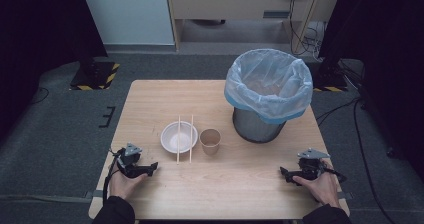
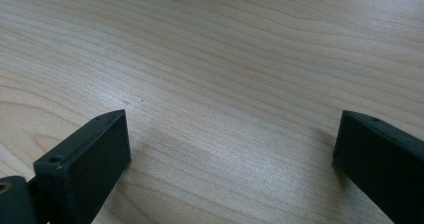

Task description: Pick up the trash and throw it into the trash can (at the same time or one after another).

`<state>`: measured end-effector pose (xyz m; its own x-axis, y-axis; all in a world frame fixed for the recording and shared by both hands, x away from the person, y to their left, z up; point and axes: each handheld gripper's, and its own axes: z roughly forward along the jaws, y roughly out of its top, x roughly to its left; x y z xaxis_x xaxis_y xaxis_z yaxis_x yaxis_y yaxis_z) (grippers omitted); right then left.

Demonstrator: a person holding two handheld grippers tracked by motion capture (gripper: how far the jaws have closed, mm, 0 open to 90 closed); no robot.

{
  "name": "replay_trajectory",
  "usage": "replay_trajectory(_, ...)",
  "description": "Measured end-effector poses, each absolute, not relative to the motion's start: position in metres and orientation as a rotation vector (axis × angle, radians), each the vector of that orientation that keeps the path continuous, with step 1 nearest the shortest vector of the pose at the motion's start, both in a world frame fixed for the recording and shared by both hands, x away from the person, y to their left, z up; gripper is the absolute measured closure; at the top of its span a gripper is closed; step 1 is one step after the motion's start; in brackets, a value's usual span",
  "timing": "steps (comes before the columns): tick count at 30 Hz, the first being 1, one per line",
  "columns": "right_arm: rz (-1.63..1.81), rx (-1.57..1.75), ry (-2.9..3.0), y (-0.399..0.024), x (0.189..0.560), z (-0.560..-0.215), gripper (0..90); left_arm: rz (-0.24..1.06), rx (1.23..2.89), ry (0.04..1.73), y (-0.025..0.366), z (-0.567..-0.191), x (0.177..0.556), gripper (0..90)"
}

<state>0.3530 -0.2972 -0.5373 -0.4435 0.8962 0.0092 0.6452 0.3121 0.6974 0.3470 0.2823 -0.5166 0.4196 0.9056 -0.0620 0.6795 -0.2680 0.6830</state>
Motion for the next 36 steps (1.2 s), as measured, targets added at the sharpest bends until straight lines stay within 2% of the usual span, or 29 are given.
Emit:
replay_trajectory(14, 0.916, 1.371, 2.187, -0.298, 0.353, -0.539, 1.9, 0.485, 1.817, 1.314, 0.279, -0.481, 0.333, 20.5)
replay_trajectory(36, 0.911, 1.363, 2.193, -0.296, 0.353, -0.539, 1.2, 0.622, 1.660, 1.172, 0.268, -0.429, 0.329, 27.4)
